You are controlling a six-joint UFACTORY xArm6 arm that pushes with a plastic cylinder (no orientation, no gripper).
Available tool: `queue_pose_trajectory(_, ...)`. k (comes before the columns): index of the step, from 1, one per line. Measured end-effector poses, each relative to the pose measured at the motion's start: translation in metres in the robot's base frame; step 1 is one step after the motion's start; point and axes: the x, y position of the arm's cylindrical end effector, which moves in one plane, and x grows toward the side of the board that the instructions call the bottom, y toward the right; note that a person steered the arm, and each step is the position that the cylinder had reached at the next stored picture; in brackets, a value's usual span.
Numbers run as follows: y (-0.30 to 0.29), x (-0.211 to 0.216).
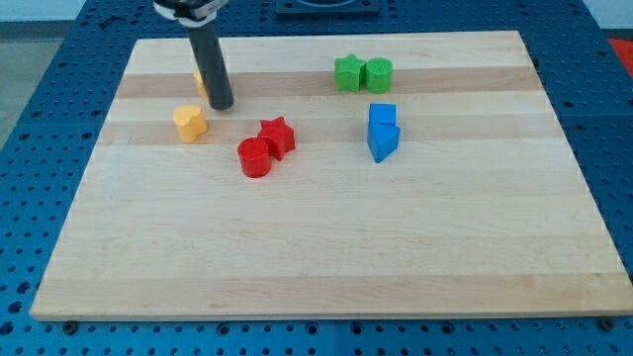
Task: Move the red star towards the blue triangle
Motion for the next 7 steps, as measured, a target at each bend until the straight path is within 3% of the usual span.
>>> queue_pose_trajectory(1,-0.005,-0.029)
queue_pose_trajectory(4,-0.004,-0.029)
queue_pose_trajectory(5,0.053,-0.016)
queue_pose_trajectory(7,0.011,0.047)
